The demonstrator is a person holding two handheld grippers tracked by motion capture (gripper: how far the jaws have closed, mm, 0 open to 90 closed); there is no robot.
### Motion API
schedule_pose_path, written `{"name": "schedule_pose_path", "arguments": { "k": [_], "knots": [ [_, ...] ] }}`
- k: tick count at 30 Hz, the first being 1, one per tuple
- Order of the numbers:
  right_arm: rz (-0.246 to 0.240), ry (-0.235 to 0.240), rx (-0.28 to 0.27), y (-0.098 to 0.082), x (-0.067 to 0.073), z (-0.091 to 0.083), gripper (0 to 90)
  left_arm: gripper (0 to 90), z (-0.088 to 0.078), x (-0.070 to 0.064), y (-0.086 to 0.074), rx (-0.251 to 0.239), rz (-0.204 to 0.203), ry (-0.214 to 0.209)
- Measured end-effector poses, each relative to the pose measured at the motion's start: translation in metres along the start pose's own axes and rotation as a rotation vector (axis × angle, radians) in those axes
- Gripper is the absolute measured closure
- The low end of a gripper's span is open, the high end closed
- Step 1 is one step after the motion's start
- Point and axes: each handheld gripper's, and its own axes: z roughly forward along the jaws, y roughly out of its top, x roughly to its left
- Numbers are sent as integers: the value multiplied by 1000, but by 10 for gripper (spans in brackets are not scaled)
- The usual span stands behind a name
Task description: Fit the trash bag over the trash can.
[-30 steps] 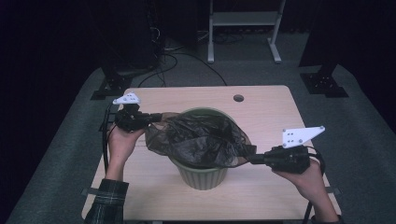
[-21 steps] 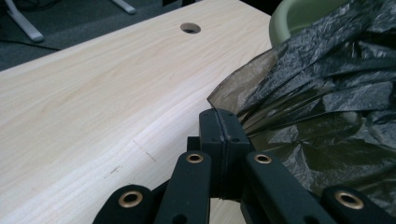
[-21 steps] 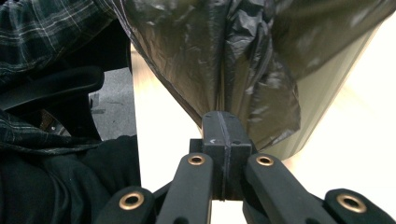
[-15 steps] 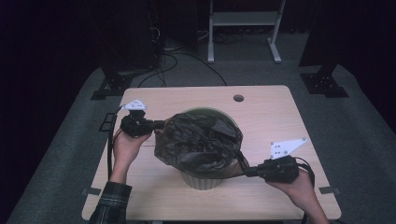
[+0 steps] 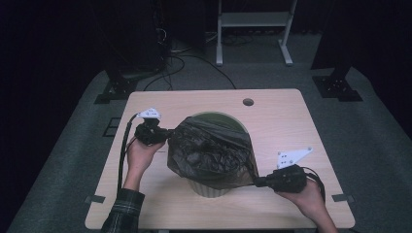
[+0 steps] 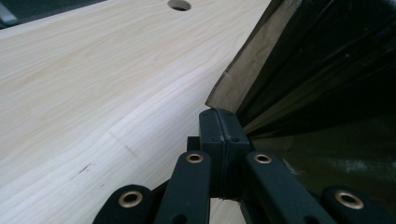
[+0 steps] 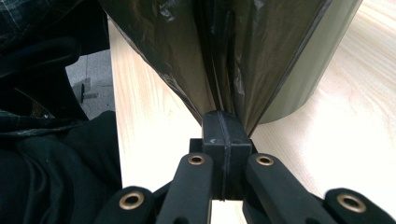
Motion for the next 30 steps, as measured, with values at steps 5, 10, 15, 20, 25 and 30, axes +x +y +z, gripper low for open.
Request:
{"name": "schedule_pose_path", "arguments": {
  "k": [5, 10, 15, 20, 25, 30],
  "knots": [
    [-9, -11, 10, -1, 1, 2, 900, 900, 5, 1, -1, -8, 9, -9],
    [-41, -26, 51, 2, 6, 5, 900, 899, 2, 2, 0, -20, 13, 8],
    [-37, -41, 97, -1, 3, 10, 900, 899, -4, -1, 1, -40, 30, 0],
    [-23, -55, 105, -3, -1, 13, 900, 900, -1, 0, 0, -30, 28, 3],
    [-17, -82, 111, 0, -6, 16, 900, 900, 1, 4, 0, -23, 17, 27],
    [-25, -96, 67, 9, -6, 11, 900, 900, 10, 8, -7, 33, 7, 54]
  ]
}}
